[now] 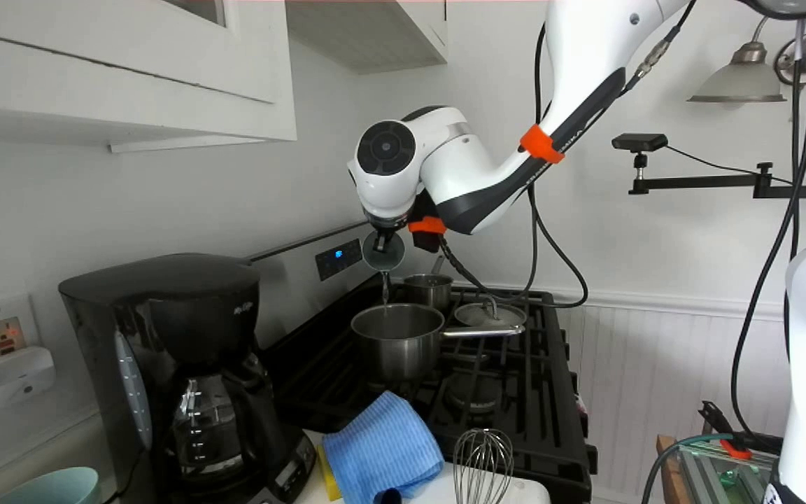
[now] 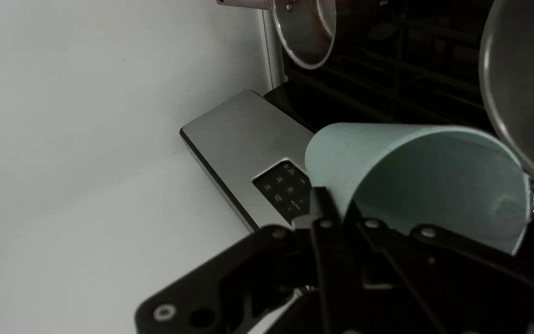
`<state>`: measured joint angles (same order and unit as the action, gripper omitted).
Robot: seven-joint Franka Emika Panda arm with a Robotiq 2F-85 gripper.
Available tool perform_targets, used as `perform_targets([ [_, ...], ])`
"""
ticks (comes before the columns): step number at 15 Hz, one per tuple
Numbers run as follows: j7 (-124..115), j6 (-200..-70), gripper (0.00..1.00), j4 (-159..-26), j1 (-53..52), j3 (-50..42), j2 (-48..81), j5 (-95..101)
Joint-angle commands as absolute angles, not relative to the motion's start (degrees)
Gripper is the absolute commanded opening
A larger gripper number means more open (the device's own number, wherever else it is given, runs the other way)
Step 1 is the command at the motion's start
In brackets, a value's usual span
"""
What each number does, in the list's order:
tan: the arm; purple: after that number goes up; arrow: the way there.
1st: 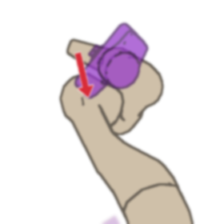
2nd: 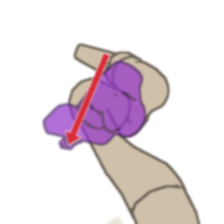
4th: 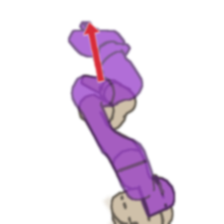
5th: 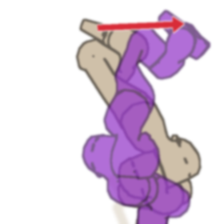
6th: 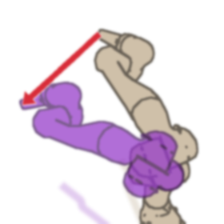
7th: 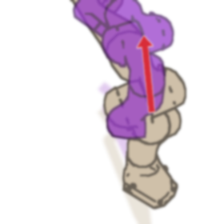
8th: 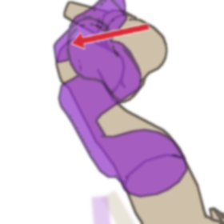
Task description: Put the blue cloth on the counter, pick up the cup on the left and pour the contents into the two pots on the stove
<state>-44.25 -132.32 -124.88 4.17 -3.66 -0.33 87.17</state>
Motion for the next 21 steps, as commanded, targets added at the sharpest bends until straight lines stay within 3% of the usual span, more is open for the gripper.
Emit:
perform_targets([
  [1,-39.61,-134.23,0.01,-125.45,4.53,-4.28,-1.2,81.37],
  [12,-18.2,-136.24,0.01,-121.31,6.83,-7.19,-0.54,53.56],
  [21,-17.82,-134.7,0.01,-111.32,11.23,-11.64,1.28,48.59],
])
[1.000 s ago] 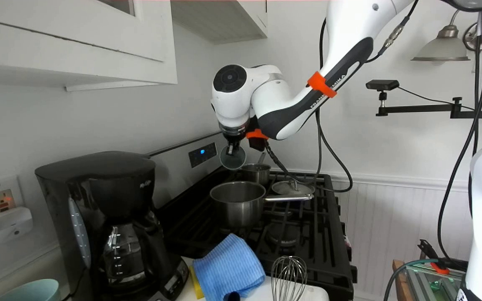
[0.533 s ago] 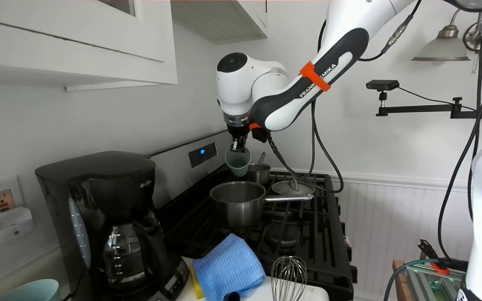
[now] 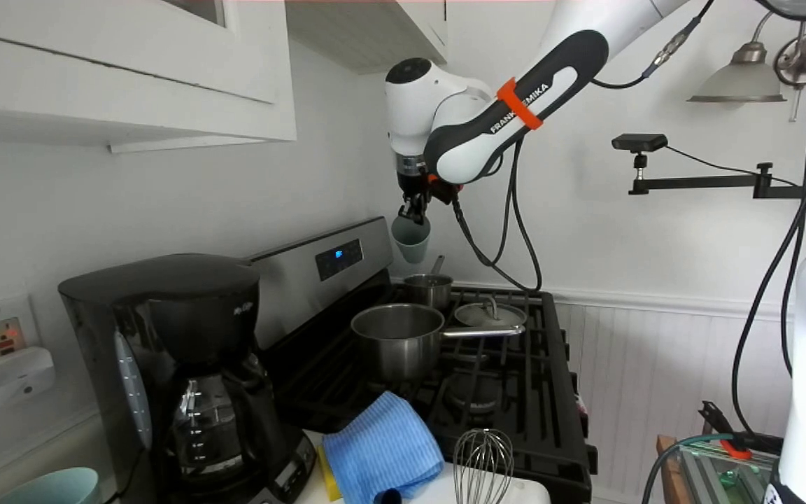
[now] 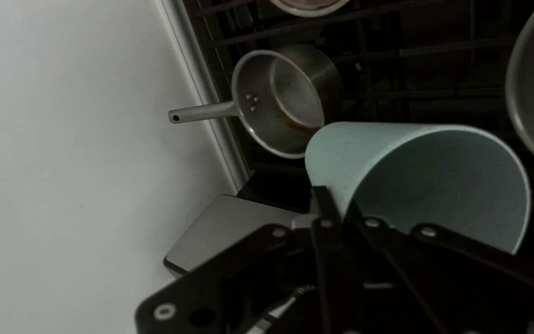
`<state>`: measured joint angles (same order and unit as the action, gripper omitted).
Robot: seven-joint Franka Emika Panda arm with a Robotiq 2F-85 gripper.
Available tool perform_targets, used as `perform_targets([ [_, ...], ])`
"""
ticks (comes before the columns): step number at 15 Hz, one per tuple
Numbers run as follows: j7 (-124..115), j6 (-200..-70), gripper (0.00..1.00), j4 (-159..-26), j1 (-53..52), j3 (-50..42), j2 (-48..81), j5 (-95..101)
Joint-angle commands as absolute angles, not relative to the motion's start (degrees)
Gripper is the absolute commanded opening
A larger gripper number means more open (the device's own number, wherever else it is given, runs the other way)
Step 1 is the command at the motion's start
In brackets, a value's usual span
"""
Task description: Put the blue cloth on the counter, pick up the cup on the left and pour the contents into the two pots on the stove
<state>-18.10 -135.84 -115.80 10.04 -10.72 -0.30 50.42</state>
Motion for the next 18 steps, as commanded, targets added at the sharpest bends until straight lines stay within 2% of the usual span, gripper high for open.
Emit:
perform_targets([
  [1,-18.05,-134.22,0.01,-110.52,11.53,-11.95,1.38,46.63],
  [2,-18.01,-135.43,0.04,-113.69,11.13,-11.55,-0.05,49.38],
  [7,-20.45,-134.27,0.01,-110.91,11.59,-12.15,1.74,50.19],
  [18,-42.69,-123.14,0.01,-86.15,13.22,-18.8,25.55,55.57],
])
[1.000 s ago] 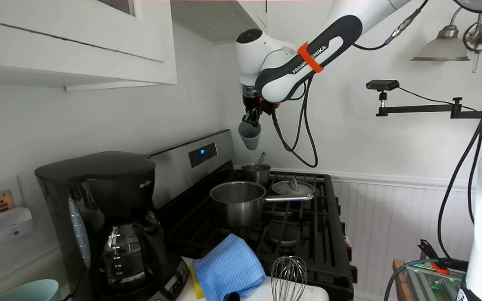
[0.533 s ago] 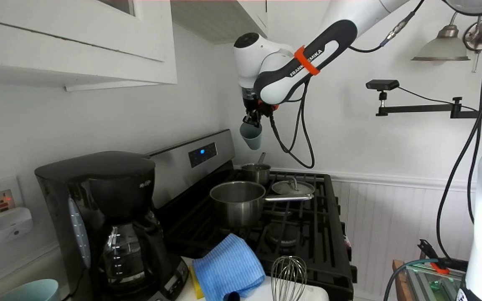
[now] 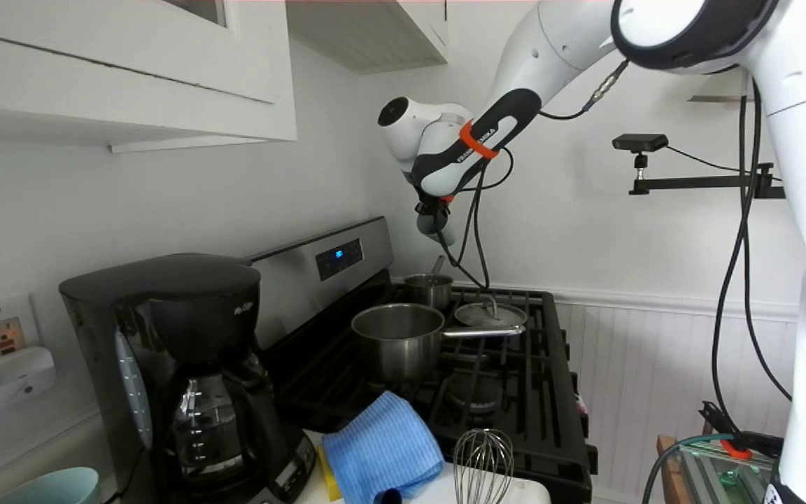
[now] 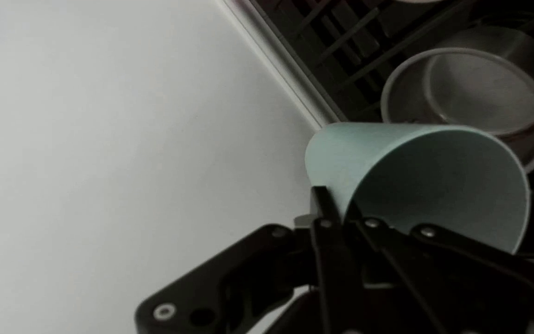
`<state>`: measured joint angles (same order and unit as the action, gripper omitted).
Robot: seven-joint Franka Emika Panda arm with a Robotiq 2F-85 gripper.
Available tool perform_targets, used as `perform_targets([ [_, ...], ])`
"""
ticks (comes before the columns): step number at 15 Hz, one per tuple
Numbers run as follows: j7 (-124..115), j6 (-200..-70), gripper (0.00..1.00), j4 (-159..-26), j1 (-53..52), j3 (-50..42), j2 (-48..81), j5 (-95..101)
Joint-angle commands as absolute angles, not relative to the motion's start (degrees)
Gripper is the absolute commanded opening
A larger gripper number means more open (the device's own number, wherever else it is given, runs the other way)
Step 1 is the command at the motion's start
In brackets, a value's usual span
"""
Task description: Put the blue cloth on the counter, pick up the cup on the left and pour the contents into the two pots on the stove
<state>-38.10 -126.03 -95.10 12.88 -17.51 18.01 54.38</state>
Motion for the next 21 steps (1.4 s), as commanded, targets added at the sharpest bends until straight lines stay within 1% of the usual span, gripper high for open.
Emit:
perform_targets([
  [1,-43.87,-122.5,0.01,-83.76,13.29,-19.29,27.67,55.54],
  [7,-49.86,-120.91,0.01,-73.5,13.21,-21.56,37.77,58.06],
  [11,-51.59,-120.07,0.01,-68.71,13.3,-22.79,42.24,61.04],
  [21,-52.29,-119.93,0.01,-63.33,12.72,-25.51,47.44,64.1],
])
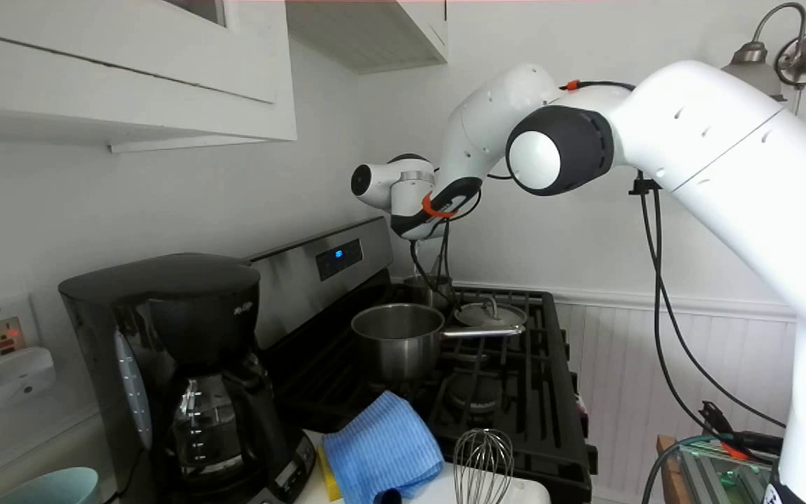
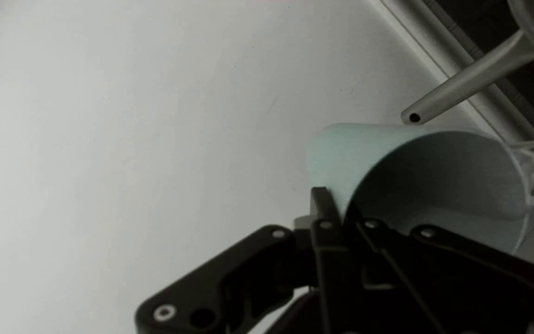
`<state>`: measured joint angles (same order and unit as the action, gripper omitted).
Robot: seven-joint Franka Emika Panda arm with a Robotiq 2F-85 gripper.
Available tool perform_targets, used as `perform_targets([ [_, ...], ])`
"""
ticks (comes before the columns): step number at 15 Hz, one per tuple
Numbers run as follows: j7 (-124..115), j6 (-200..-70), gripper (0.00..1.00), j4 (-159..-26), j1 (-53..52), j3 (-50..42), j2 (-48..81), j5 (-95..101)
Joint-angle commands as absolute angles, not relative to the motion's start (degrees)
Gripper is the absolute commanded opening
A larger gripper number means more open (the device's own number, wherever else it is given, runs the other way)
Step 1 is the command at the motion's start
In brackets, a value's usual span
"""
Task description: Put the blue cloth on the counter, pick up the cup on the left and pour the contents into the two pots on the stove
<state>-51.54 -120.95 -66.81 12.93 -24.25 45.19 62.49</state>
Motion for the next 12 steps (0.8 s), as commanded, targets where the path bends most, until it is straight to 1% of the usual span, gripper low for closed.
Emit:
perform_targets([
  [1,-52.07,-119.83,0.01,-63.07,12.73,-25.67,47.62,63.98],
  [12,-40.52,-113.53,0.01,-61.32,15.01,-22.73,46.76,55.84],
])
